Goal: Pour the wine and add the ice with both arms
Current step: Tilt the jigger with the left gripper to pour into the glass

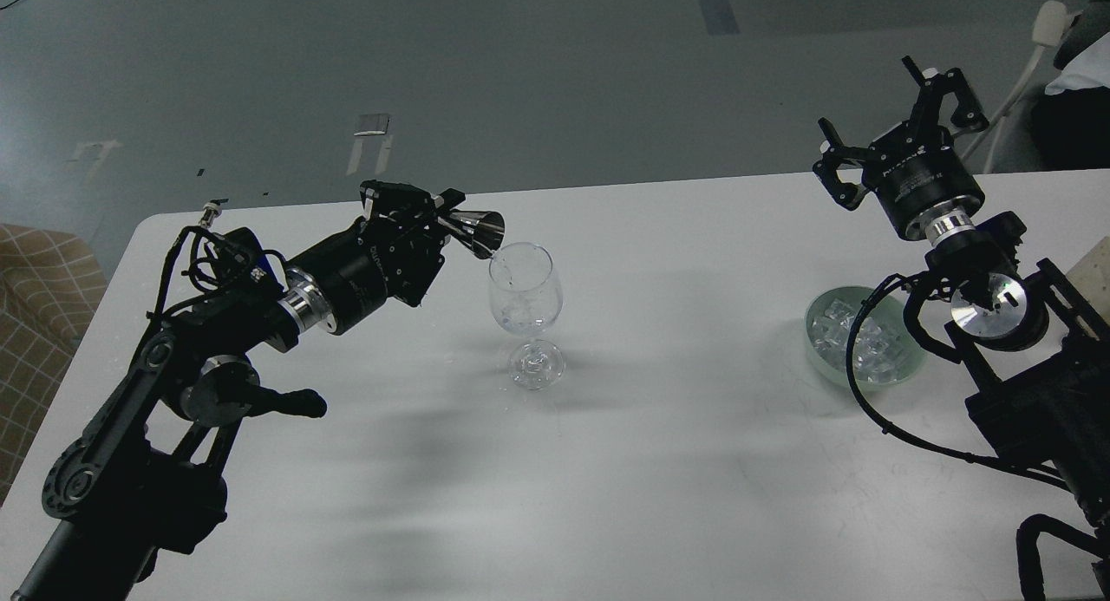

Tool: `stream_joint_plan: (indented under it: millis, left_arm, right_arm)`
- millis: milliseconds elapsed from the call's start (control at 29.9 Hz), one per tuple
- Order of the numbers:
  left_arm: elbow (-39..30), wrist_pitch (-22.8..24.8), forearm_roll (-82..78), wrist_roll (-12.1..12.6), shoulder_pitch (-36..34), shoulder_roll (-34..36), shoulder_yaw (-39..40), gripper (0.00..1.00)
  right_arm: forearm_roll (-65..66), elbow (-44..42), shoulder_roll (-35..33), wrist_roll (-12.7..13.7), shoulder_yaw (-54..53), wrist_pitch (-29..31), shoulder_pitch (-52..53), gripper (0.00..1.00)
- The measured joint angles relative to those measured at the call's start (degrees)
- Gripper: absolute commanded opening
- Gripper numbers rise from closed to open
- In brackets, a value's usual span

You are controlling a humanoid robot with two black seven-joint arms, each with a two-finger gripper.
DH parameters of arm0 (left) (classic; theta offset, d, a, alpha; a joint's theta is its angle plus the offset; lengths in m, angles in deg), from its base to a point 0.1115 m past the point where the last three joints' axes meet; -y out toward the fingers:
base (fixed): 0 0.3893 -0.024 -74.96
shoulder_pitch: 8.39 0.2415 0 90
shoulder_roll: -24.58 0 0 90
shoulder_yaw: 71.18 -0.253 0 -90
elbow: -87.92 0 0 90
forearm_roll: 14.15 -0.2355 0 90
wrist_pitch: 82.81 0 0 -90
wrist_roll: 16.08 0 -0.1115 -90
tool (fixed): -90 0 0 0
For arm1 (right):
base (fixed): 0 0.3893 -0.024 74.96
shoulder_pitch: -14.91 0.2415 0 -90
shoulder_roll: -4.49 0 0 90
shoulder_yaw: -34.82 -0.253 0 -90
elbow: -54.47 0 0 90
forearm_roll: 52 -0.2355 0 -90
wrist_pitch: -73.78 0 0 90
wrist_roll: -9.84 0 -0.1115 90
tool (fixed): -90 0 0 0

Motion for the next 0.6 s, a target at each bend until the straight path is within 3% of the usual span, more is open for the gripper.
stream_joint_plan:
  millis: [134, 602]
  left_arm:
    - [-0.10, 0.01, -0.14, 1.09, -0.93, -0.10, 0.00, 0.11]
    - [-4.14, 0.26, -8.95, 1.47, -3.12, 2.92, -2.70, 0.10]
  right_arm:
    - [0.00, -0.06, 0.00, 0.00, 0.00, 0.00, 0.03, 1.00]
    - [0.00, -0.31, -0.97, -0.08, 0.00, 0.21, -0.03, 1.00]
